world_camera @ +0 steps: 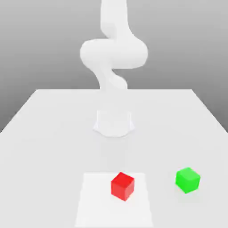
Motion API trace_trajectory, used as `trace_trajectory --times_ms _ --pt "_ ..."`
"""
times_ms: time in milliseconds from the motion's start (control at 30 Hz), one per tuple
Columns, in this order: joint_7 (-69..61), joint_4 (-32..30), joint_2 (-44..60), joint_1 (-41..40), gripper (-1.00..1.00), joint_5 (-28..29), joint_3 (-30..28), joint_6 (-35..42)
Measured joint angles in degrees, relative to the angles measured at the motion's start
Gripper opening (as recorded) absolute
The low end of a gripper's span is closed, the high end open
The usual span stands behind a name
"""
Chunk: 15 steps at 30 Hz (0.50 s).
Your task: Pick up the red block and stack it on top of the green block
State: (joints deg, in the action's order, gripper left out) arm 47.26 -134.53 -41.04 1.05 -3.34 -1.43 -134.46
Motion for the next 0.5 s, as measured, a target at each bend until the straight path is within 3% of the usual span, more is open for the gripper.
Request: trace_trajectory --times_ms 300,500 --pt "8.3 -10.7 20.4 2.7 0.00 -10.0 -0.2 -10.5" --pt "19.8 -18.1 33.3 2.3 0.00 -8.7 2.8 -18.5"
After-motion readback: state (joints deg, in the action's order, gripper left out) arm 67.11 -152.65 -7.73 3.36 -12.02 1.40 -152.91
